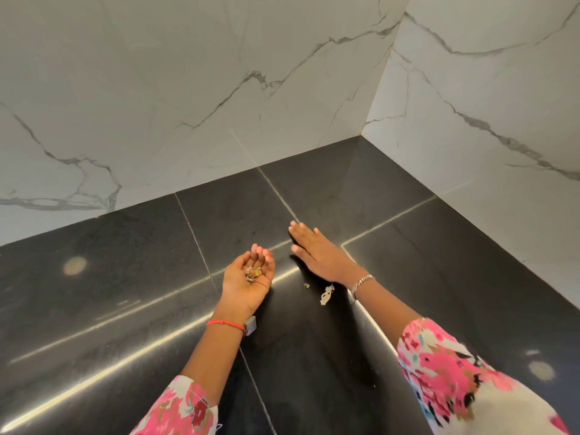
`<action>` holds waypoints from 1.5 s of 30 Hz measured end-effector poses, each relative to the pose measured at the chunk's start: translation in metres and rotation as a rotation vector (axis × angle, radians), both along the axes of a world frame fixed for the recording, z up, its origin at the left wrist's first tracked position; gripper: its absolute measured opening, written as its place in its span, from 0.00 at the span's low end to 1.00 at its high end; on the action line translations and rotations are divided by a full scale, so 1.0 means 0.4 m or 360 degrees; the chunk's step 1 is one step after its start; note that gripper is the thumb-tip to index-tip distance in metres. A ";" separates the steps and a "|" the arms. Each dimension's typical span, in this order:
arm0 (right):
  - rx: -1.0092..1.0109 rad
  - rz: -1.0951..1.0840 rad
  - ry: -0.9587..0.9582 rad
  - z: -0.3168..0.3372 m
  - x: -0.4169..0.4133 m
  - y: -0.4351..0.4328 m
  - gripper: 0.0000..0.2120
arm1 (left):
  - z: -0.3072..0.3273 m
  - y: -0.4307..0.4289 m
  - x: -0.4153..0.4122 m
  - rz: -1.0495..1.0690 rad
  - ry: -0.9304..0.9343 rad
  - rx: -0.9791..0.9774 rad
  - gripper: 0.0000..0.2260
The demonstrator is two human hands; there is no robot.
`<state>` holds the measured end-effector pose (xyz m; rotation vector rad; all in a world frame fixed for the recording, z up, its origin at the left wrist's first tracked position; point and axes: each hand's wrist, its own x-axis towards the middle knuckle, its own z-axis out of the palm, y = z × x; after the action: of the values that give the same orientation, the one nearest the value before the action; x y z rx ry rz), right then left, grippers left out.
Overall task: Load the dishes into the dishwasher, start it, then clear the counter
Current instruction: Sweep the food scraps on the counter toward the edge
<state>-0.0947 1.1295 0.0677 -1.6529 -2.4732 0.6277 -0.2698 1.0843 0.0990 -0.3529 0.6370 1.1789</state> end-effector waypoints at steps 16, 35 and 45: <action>0.0099 -0.0729 -0.0127 -0.023 -0.069 -0.341 0.41 | 0.039 -0.215 -0.032 -0.0123 -0.0022 0.0016 0.14; 0.0537 -0.0535 -0.0242 0.014 -0.116 -0.406 0.09 | 0.040 -0.257 -0.065 -0.0282 -0.0003 0.0022 0.13; 0.0305 -0.1135 0.0677 0.103 -0.118 -0.435 0.06 | 0.028 -0.278 -0.037 -0.0387 0.0087 0.0077 0.16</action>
<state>-0.1420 0.9554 0.1091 -1.8998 -1.4626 0.5393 -0.2847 0.9733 0.1100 -0.1967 0.6777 0.9719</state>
